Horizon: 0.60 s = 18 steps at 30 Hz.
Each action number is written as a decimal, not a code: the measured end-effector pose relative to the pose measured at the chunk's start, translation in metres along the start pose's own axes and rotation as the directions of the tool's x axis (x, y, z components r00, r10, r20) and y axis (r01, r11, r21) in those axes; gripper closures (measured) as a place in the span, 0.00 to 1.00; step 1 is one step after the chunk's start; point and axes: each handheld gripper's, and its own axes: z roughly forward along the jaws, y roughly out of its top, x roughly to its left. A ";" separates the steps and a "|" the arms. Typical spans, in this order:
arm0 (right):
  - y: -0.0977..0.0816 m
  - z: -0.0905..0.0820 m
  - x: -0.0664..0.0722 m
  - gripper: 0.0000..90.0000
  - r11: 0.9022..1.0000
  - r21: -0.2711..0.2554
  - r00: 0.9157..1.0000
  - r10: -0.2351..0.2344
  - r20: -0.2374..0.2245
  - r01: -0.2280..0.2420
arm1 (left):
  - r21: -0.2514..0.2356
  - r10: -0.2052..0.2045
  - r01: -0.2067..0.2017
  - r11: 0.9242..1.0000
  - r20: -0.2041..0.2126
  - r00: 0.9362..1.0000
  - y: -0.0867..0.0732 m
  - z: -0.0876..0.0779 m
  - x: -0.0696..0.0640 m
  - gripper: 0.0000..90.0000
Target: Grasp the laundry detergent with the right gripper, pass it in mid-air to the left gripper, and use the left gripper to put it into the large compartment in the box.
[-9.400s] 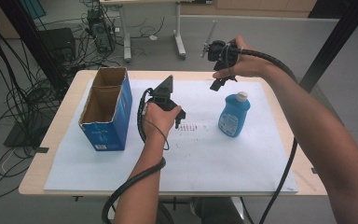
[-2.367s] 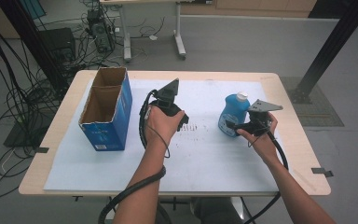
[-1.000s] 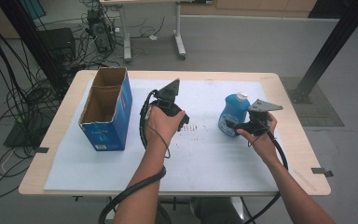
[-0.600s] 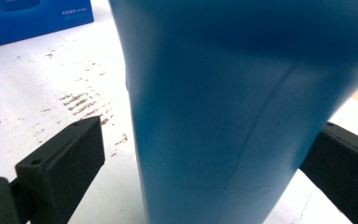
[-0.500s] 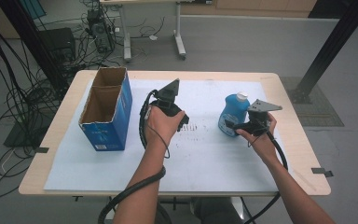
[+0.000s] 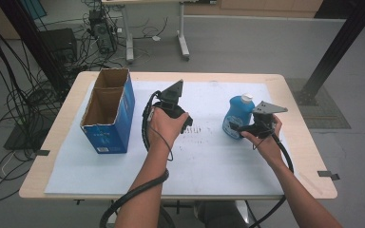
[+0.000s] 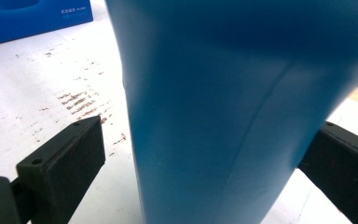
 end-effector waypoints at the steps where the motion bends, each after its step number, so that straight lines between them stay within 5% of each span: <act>1: 0.000 0.000 0.000 0.03 1.000 0.000 1.000 0.001 0.001 -0.001 | 0.003 0.001 -0.001 1.000 0.001 1.000 0.000 0.000 0.000 0.07; 18: 0.000 0.001 0.001 0.03 1.000 0.002 1.000 -0.001 0.008 0.001 | -0.003 -0.002 0.002 1.000 -0.004 1.000 0.000 -0.001 0.000 0.07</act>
